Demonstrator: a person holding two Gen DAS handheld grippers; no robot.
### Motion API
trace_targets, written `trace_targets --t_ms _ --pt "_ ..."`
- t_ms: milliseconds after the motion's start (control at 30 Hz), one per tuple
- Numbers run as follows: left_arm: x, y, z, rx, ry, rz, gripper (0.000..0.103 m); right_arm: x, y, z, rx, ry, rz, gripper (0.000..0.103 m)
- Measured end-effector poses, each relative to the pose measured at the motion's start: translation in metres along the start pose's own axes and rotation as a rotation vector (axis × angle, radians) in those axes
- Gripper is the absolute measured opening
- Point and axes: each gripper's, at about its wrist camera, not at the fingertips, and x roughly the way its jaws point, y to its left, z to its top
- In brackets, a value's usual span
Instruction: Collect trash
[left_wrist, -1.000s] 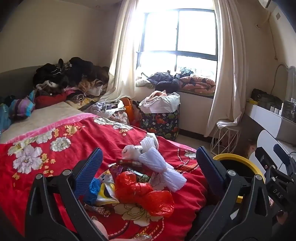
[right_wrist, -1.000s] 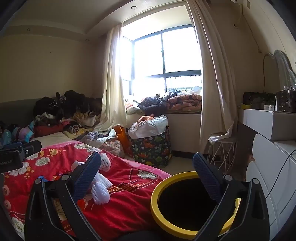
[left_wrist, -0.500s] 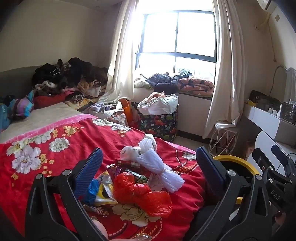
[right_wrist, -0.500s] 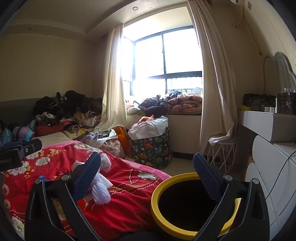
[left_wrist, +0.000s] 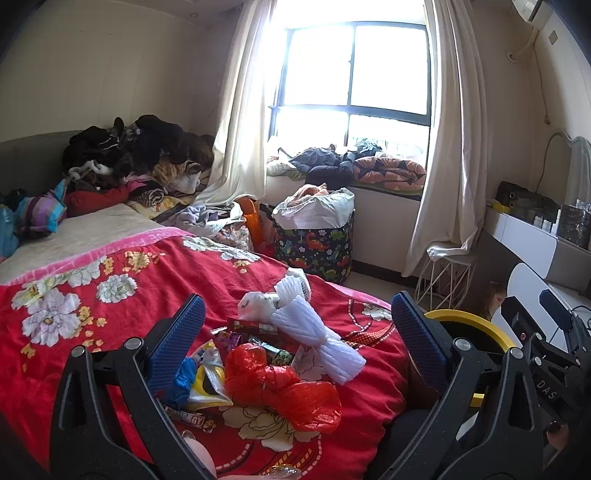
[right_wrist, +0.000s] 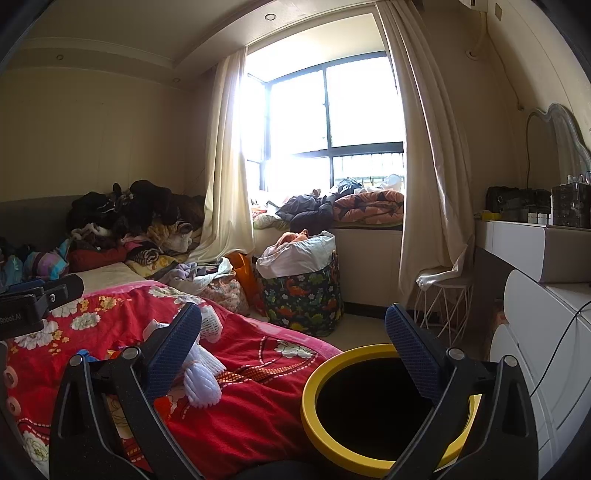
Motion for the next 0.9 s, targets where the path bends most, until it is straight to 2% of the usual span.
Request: trace_targets --t_ms 900 --pt "0.000 0.002 -0.012 -0.013 0.014 -0.011 0.093 0.003 0.002 -0.004 -0.003 0.014 0.012 0.097"
